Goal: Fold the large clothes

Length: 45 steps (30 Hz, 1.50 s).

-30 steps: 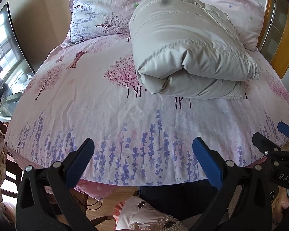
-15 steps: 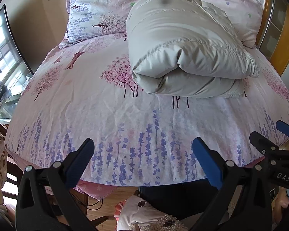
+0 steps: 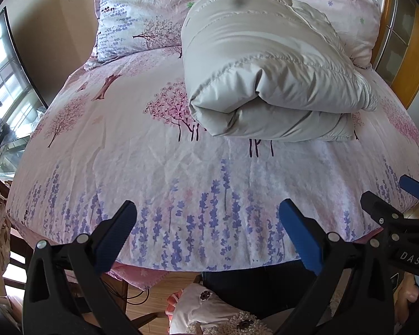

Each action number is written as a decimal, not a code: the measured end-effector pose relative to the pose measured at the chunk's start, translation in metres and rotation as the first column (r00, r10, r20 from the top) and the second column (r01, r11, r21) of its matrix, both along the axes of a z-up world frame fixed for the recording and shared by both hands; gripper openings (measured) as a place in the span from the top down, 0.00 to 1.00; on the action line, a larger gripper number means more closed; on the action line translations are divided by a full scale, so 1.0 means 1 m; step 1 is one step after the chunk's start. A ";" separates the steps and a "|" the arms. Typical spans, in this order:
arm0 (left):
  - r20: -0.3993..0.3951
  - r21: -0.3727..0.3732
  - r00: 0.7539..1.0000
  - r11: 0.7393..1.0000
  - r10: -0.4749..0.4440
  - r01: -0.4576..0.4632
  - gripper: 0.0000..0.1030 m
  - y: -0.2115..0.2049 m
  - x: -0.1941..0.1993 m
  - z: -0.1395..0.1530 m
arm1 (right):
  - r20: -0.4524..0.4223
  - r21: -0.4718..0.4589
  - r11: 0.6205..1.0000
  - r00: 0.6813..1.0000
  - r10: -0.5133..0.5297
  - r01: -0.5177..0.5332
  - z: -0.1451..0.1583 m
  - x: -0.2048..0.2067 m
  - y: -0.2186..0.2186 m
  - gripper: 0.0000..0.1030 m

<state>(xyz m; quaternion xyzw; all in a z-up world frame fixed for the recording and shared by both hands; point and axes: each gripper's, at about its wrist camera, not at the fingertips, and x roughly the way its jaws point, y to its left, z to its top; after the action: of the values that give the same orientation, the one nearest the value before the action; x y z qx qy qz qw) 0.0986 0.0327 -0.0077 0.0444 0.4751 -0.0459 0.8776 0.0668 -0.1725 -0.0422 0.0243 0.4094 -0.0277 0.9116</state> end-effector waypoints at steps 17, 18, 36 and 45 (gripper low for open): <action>-0.005 -0.001 1.000 1.000 0.002 -0.002 0.02 0.002 0.001 -0.002 | -0.003 0.004 1.000 1.000 -0.001 0.001 -0.001 0.001 -0.001 0.01; -0.005 -0.001 1.000 1.000 0.002 -0.002 0.02 0.002 0.001 -0.002 | -0.003 0.005 1.000 1.000 -0.001 0.001 -0.001 0.001 -0.001 0.01; -0.008 -0.001 1.000 1.000 0.002 -0.002 0.02 0.002 0.001 -0.003 | -0.006 0.009 1.000 1.000 -0.003 0.003 -0.002 0.001 -0.002 0.01; -0.011 0.000 1.000 1.000 0.000 0.000 0.02 0.003 0.001 -0.004 | -0.011 0.014 1.000 1.000 -0.003 0.003 -0.005 0.001 -0.001 0.01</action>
<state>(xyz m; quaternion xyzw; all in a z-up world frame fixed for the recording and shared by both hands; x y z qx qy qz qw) 0.0993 0.0355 -0.0118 0.0442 0.4799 -0.0461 0.8750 0.0677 -0.1739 -0.0469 0.0313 0.4144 -0.0265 0.9092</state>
